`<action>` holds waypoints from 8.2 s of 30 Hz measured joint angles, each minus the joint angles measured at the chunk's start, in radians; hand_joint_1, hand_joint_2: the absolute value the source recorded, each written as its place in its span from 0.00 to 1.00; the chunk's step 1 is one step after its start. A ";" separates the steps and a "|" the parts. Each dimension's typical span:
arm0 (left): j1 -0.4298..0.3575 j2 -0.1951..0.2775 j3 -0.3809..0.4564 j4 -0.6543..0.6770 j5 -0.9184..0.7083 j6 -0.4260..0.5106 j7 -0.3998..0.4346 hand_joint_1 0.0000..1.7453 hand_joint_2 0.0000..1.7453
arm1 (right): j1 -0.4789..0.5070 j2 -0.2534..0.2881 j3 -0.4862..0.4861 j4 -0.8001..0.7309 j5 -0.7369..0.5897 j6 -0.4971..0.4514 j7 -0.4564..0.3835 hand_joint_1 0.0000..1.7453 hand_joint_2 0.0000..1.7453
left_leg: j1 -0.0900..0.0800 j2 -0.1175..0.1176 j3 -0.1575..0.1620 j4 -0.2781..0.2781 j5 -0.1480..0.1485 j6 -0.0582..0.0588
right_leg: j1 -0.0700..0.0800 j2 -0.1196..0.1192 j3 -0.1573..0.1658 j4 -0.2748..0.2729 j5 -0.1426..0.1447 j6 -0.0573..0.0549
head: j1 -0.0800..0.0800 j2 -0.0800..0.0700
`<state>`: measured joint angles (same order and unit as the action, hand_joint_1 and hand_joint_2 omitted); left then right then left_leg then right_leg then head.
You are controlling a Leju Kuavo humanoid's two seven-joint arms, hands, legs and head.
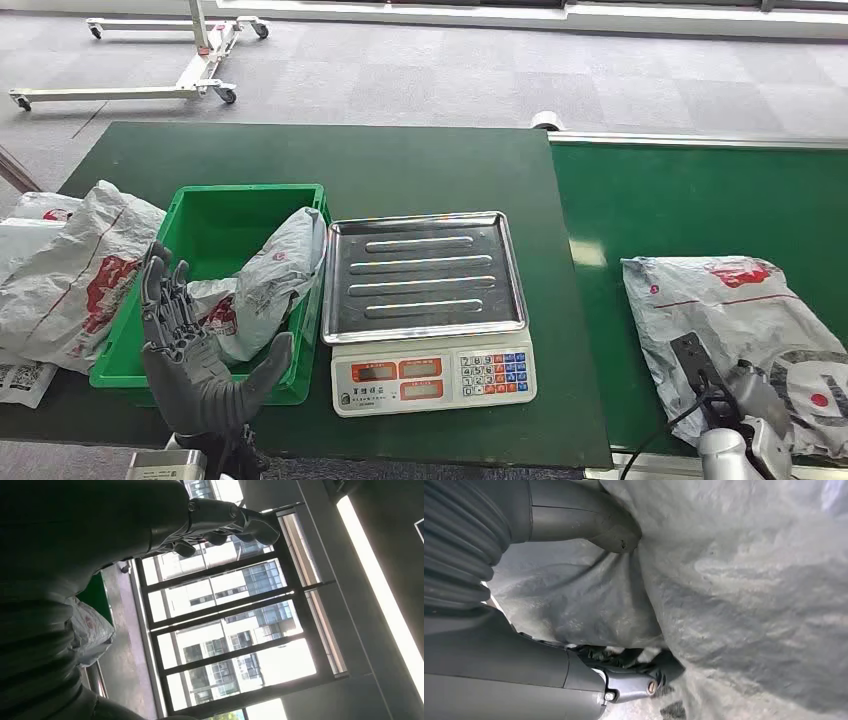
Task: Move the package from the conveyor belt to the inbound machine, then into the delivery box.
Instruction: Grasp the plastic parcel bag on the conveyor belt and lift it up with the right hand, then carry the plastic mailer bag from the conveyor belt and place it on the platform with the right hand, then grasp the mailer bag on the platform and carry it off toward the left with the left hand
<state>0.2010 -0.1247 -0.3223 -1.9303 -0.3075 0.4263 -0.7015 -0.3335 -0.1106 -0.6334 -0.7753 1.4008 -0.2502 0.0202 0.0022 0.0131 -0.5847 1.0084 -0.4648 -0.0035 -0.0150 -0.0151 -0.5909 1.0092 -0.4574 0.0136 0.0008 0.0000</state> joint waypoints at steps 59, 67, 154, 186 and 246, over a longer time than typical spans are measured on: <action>0.007 0.019 -0.004 0.017 0.025 0.123 0.000 0.00 1.00 | 0.200 0.123 0.856 -0.795 -0.128 -0.211 -0.234 1.00 1.00 | 0.000 0.000 -0.001 0.000 0.000 0.000 | 0.000 -0.001 -0.001 0.000 -0.001 -0.001 | 0.000 0.000; -0.004 0.038 -0.032 0.031 0.036 0.162 0.000 0.00 1.00 | 0.201 0.087 0.895 -0.794 -0.150 -0.228 -0.231 1.00 1.00 | 0.000 0.000 0.000 0.000 0.000 -0.001 | 0.000 0.000 -0.001 0.000 -0.001 -0.001 | 0.000 0.000; -0.117 0.010 -0.055 0.344 -0.392 -0.032 0.105 0.00 1.00 | 0.157 0.111 0.863 -0.961 -0.837 -0.324 -0.600 0.00 0.00 | 0.000 0.000 0.000 0.000 0.000 -0.001 | 0.000 0.000 0.000 0.000 -0.001 -0.001 | 0.000 0.000; -0.256 -0.042 -0.184 0.687 -0.433 -0.096 0.121 1.00 1.00 | 0.144 0.114 0.891 -0.935 -0.814 -0.327 -0.608 0.00 0.00 | 0.000 -0.001 0.000 0.000 0.000 -0.001 | 0.000 0.000 -0.001 0.000 -0.001 -0.001 | 0.000 0.000; -0.400 -0.137 0.718 0.032 -0.830 0.275 0.006 1.00 1.00 | 0.178 0.132 0.913 -0.905 -0.803 -0.303 -0.604 0.00 0.00 | 0.002 -0.001 0.000 0.000 0.001 -0.003 | 0.002 0.000 -0.001 0.000 -0.001 -0.002 | 0.000 0.000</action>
<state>-0.1988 -0.2622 0.3957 -1.8984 -1.1371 0.7012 -0.6951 -0.1556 0.0209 0.2792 -1.6808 0.5978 -0.5530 -0.5836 0.0038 0.0126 -0.5849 1.0083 -0.4635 -0.0063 -0.0127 -0.0150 -0.5915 1.0096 -0.4585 0.0120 0.0006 0.0000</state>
